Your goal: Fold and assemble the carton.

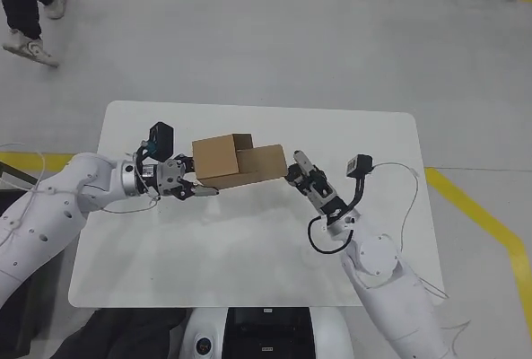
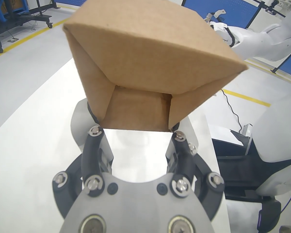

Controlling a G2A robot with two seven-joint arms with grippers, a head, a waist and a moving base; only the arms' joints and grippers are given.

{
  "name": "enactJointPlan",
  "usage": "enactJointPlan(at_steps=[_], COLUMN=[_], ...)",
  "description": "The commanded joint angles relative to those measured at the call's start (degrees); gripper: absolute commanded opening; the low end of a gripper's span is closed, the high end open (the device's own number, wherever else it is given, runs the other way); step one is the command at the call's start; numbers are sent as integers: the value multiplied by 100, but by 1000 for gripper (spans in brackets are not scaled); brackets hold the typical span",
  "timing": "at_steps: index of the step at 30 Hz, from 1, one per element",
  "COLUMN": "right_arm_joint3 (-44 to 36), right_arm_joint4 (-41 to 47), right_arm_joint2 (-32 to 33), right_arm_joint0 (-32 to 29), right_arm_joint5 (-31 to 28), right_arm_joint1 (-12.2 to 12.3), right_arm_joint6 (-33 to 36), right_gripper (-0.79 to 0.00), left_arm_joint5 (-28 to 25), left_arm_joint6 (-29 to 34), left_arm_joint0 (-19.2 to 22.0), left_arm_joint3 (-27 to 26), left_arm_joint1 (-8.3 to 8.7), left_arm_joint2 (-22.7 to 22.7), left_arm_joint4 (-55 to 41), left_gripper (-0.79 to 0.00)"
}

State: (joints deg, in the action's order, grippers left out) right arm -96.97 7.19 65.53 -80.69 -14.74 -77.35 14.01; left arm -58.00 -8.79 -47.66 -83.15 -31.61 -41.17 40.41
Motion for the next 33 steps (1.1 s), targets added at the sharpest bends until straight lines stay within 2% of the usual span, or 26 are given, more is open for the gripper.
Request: enactJointPlan(at_steps=[1, 3, 9, 17, 23, 33], right_arm_joint3=[-121, -306, -819, -898, -649, -183], right_arm_joint4=[-224, -521, -1632, -2450, -2518, -2011], right_arm_joint2=[185, 363, 736, 683, 293, -77], right_arm_joint0=[-94, -182, -241, 298, 655, 1121], right_arm_joint5=[-157, -377, -951, -862, -923, -1064], right_arm_joint1=[39, 83, 224, 324, 324, 331], right_arm_joint6=[19, 97, 824, 2019, 2463, 3077], right_gripper=[-517, -785, -785, -785, -785, -785], left_arm_joint5=[0, 0, 0, 0, 0, 0], left_arm_joint6=[42, 84, 207, 439, 566, 539], left_arm_joint0=[22, 48, 113, 228, 349, 571], left_arm_joint3=[17, 24, -13, -167, -299, -501], left_arm_joint1=[3, 2, -13, -17, 4, 115], left_arm_joint2=[20, 40, 130, 365, 571, 982], left_arm_joint4=[22, 38, 70, -8, -103, -319], left_gripper=[-382, -394, -406, -409, -419, -431])
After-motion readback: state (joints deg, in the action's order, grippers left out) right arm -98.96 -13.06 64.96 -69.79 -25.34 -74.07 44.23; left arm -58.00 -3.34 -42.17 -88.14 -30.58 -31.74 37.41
